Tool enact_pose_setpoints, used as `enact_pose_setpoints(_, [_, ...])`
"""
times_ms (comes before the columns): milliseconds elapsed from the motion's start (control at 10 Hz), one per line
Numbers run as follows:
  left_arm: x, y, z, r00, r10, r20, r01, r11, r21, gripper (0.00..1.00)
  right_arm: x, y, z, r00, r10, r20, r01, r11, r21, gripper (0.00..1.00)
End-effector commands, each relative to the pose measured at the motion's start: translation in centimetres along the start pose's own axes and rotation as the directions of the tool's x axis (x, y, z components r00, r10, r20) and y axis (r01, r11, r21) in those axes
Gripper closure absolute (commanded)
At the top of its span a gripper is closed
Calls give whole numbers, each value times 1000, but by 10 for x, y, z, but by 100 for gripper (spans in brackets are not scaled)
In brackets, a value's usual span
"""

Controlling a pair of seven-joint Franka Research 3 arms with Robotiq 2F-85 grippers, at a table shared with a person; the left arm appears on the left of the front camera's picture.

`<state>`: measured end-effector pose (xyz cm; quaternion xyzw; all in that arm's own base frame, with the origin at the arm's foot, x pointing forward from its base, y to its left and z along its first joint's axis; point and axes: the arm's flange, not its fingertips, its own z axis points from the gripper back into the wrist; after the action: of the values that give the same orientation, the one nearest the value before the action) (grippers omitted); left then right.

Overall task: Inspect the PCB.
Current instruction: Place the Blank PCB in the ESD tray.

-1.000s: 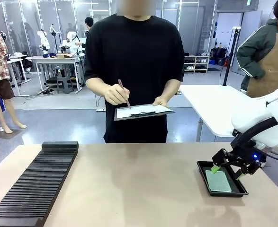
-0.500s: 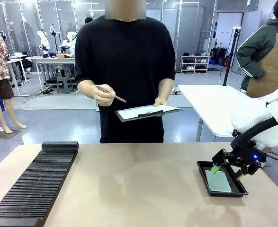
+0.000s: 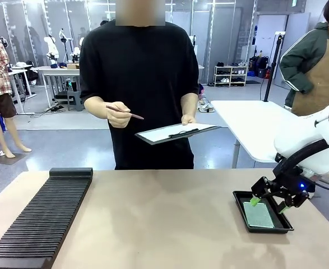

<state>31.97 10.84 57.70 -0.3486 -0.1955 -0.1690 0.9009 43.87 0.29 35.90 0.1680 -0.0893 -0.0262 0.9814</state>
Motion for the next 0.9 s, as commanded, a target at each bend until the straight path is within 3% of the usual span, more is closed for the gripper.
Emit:
enact_pose_setpoints(0, [3, -1, 5, 1000, 14, -23, -13, 1000, 11, 0, -10, 9, 46, 999, 20, -41, -16, 995, 102, 0])
enact_pose_setpoints(300, [3, -1, 5, 1000, 14, -23, -13, 1000, 11, 0, -41, 3, 153, 998, 45, -52, -31, 972, 234, 0])
enact_pose_setpoints(400, [3, -1, 5, 1000, 14, -23, -13, 1000, 11, 0, -55, -10, 187, 998, 33, -44, -16, 942, 334, 0])
enact_pose_setpoints(600, [3, -1, 5, 1000, 14, -23, -13, 1000, 11, 0, -83, -36, 232, 1000, -3, 10, -2, 893, 450, 0])
enact_pose_setpoints(800, [3, -1, 5, 1000, 14, -23, -13, 1000, 11, 0, -108, -46, 261, 994, -34, 106, -20, 883, 468, 0])
